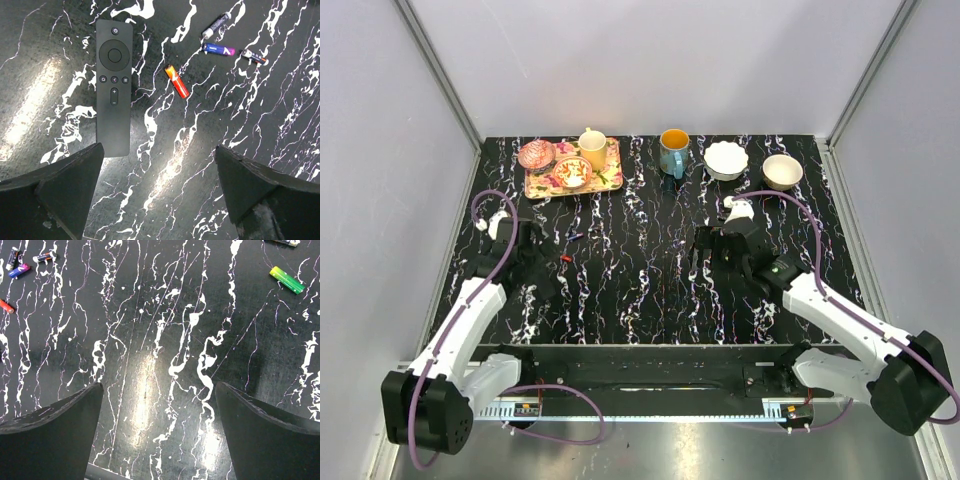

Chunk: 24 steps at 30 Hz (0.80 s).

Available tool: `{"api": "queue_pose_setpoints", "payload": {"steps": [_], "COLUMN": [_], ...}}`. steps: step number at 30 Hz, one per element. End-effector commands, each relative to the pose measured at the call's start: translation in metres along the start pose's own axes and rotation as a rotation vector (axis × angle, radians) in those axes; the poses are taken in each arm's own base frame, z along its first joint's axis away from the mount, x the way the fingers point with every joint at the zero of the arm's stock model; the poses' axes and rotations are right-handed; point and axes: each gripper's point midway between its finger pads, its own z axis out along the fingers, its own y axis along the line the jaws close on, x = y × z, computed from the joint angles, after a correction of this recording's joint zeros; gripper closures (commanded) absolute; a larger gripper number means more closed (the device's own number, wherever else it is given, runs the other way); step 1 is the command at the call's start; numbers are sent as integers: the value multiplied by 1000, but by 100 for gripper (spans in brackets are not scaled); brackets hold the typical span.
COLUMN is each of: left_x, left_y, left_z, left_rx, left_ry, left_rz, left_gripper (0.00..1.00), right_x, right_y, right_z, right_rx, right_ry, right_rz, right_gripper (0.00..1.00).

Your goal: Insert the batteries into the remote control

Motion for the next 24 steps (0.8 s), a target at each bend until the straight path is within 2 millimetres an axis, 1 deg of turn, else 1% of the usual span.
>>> {"api": "queue_pose_setpoints", "payload": {"steps": [1,2,4,6,7,11,12,14,16,18,20,21,24], "left_x": [-9,-7,-6,-5,-5,-12,-13,-13,-11,-10,-13,-15,-18], "left_y": [8,11,21,23,28,29,30,30,31,30,28,32,38], "left_z": [4,7,14,19,24,33,35,44,51,59,63,66,70], "left_rx": [-45,-53,-104,-111,-132,-154,-161,-179,-195,-195,-195,-222,-247], "left_ry": [-17,-2,21,42,52,57,60,79,106,119,112,107,114], "left_rz": [-31,-31,-51,-60,-66,-37,-17,2,17,26,30,40,39], "left_gripper": [1,1,1,1,1,2,5,9,13,20,21,22,21], "right_x": [-13,-14,-16,-15,-17,-19,-19,-19,-17,-17,-16,-16,-15], "right_y": [11,11,11,12,13,17,18,20,20,21,21,21,20], "right_z": [-6,-6,-7,-8,-9,-14,-15,-18,-19,-20,-20,-20,-21], "right_rx": [-53,-54,-54,-53,-57,-77,-84,-96,-103,-110,-111,-111,-111], "right_ry": [-53,-56,-54,-46,-47,-45,-46,-50,-49,-50,-49,-48,-48], "right_rz": [10,12,10,10,9,17,21,28,30,30,28,27,25], "right_gripper": [0,0,0,0,0,0,0,0,0,0,0,0,0]}}
